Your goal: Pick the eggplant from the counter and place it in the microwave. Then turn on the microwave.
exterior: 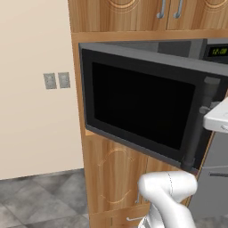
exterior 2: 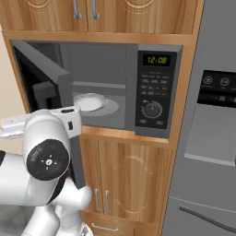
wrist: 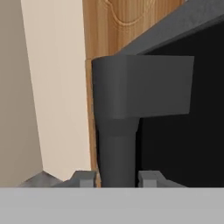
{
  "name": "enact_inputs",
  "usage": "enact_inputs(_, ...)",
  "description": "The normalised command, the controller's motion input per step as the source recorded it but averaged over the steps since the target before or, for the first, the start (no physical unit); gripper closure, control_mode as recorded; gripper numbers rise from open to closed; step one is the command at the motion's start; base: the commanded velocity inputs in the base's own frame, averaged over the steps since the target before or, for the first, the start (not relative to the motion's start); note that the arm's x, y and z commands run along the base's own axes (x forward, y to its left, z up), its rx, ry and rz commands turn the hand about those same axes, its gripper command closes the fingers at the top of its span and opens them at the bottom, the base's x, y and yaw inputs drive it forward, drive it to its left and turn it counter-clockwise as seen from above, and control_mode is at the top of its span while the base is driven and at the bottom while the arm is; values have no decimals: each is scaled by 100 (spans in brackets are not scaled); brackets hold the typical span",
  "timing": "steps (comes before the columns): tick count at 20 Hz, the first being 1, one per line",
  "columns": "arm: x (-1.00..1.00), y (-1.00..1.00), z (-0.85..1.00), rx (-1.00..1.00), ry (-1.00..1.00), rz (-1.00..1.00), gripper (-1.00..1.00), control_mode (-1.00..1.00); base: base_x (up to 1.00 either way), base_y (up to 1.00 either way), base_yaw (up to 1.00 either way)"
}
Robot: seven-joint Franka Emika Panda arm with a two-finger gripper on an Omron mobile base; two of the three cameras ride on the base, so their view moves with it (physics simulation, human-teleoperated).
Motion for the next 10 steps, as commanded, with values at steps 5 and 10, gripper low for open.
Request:
enact_inputs(5,-37,33,0,-3,-6,0,100,-100,0,0,0)
enact_inputs(10,-38,37,0,-2,-8,0,100,-100,0,0,0)
